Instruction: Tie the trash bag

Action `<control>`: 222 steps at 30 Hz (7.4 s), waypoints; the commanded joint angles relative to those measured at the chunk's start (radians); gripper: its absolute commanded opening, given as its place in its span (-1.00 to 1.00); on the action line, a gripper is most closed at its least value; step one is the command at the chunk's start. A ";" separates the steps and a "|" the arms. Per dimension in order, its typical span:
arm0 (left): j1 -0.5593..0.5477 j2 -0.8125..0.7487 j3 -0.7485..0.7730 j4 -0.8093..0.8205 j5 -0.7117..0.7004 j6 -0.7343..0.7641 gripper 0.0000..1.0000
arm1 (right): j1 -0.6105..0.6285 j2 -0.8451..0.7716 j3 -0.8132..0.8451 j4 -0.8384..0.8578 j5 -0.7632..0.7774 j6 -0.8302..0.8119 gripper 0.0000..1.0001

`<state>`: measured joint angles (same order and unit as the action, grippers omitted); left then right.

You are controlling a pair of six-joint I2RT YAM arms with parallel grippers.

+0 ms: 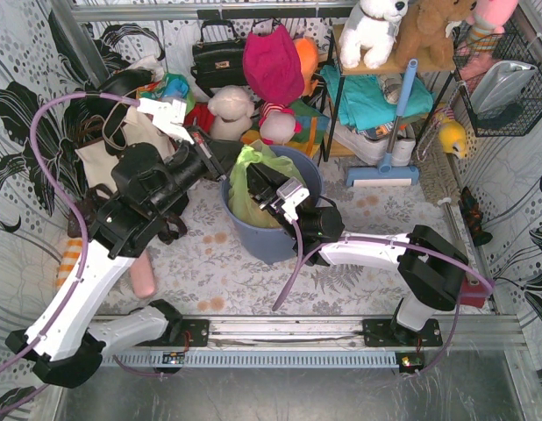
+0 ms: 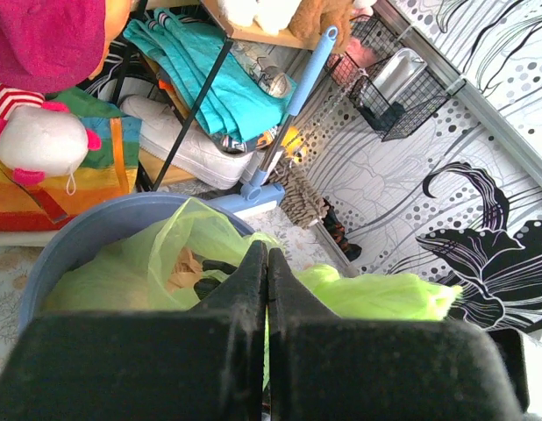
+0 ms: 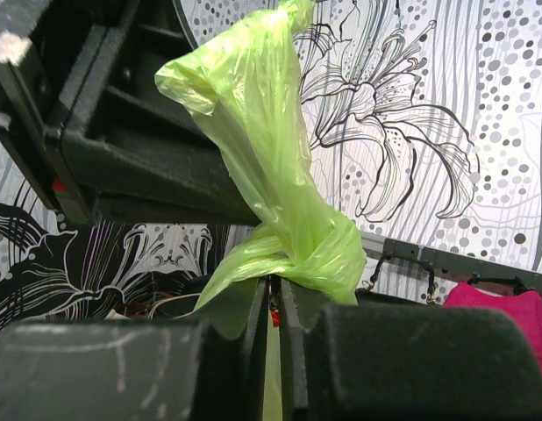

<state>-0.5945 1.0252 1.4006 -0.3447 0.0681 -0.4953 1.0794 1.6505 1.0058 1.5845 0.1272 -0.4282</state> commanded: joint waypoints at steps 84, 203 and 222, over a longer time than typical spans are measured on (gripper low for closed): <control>-0.004 0.079 0.164 -0.237 -0.080 -0.076 -0.05 | 0.000 0.100 0.133 0.110 0.015 -0.111 -1.00; -0.004 0.085 0.181 -0.211 -0.150 0.053 -0.02 | 0.030 -0.003 0.006 0.114 0.041 -0.186 -0.35; -0.004 0.084 0.212 -0.237 -0.177 0.070 -0.02 | 0.071 -0.203 -0.099 -0.158 0.067 -0.075 -0.27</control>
<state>-0.5949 1.1172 1.5818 -0.5926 -0.0883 -0.4503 1.1305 1.5055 0.9298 1.4998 0.1802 -0.5381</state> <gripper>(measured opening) 0.489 0.368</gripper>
